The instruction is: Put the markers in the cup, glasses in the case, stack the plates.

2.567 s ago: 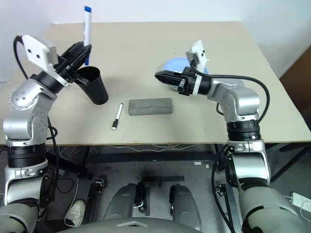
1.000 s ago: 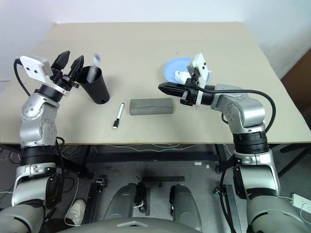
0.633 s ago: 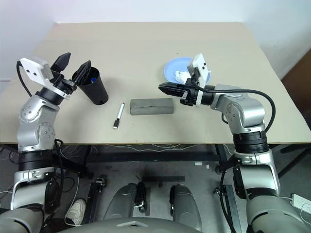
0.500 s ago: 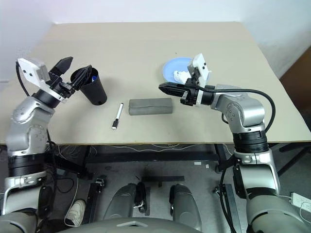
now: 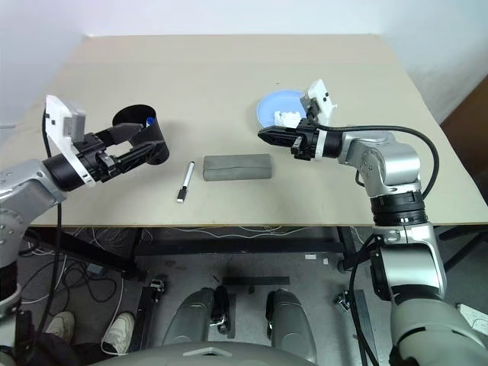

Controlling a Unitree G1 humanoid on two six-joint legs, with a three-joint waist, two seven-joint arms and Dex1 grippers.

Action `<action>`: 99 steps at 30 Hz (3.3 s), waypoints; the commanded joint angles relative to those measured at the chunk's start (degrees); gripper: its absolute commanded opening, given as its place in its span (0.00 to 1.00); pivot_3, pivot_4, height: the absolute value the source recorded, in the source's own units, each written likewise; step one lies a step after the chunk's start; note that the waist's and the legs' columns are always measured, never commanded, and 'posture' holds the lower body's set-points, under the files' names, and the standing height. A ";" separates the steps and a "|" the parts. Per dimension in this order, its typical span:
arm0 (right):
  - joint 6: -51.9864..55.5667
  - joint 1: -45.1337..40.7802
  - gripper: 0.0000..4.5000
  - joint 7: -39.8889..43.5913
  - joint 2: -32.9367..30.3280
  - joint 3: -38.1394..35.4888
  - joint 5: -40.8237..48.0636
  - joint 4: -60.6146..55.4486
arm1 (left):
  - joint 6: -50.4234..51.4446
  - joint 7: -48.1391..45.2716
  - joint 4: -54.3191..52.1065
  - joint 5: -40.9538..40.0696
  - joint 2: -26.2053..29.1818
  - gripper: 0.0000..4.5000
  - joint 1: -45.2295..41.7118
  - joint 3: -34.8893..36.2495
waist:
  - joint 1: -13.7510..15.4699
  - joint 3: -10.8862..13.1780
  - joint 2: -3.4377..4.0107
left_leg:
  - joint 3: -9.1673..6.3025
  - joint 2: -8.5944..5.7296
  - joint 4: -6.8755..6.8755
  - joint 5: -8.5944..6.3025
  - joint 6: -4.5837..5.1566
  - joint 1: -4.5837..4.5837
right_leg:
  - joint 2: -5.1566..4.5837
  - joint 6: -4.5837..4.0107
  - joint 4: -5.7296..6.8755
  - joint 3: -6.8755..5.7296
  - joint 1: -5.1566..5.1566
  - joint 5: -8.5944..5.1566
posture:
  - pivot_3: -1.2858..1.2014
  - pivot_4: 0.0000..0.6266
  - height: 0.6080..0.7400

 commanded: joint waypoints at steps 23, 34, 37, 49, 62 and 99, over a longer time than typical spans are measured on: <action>-2.09 -2.88 0.01 -1.06 -0.20 -1.63 -1.12 0.16 | 36.01 26.36 5.75 10.40 -14.42 0.88 -16.48 -9.85 | 0.14 0.17 -0.26 | 0.00 -0.03 0.04 0.07 0.04 0.00 | 0.00 0.02 0.01 0.00 0.05 0.03 | 0.52 0.24 0.77; -2.28 -2.34 0.01 -2.61 0.02 -2.37 -0.62 -0.69 | 40.90 27.57 8.19 17.68 -24.92 0.88 -20.44 -10.48 | 0.16 0.21 -0.33 | 0.00 -0.04 0.05 0.15 -0.10 -0.01 | 0.00 0.04 0.02 0.00 0.04 0.04 | 0.52 0.24 0.77; -2.19 -2.01 0.01 -2.84 -0.22 -2.60 -0.55 -1.05 | 41.11 27.43 8.82 18.50 -25.95 0.88 -21.00 -11.02 | 0.21 0.21 -0.34 | 0.00 -0.04 0.05 0.13 -0.10 -0.01 | -0.02 0.04 0.02 0.00 0.05 0.04 | 0.52 0.24 0.77; -2.29 -1.05 0.01 -4.18 -0.06 -3.11 -0.72 -1.73 | 41.11 27.82 15.86 20.06 -26.03 0.88 -20.30 -12.90 | 0.13 0.20 -0.32 | -0.01 -0.03 0.06 0.04 -0.08 0.14 | -0.03 0.04 0.05 0.01 0.18 0.05 | 0.52 0.24 0.77; -3.13 -1.11 0.01 -4.52 0.03 -2.72 -1.33 -1.06 | 41.11 28.30 15.22 17.84 -23.89 0.37 -20.12 -14.92 | 0.10 0.18 -0.29 | -0.02 -0.03 0.03 0.02 -0.12 0.16 | -0.08 -0.03 0.01 0.02 0.18 0.09 | 0.52 0.24 0.77; -1.74 1.59 0.01 -2.32 -1.01 -4.33 3.00 -6.30 | -3.73 5.75 4.15 25.16 -11.07 0.00 -20.19 -17.98 | 0.19 0.24 -0.32 | 0.01 -0.09 -0.05 0.04 -0.15 -0.15 | -0.23 -0.26 -0.08 0.03 -0.13 -0.02 | 0.52 0.24 0.77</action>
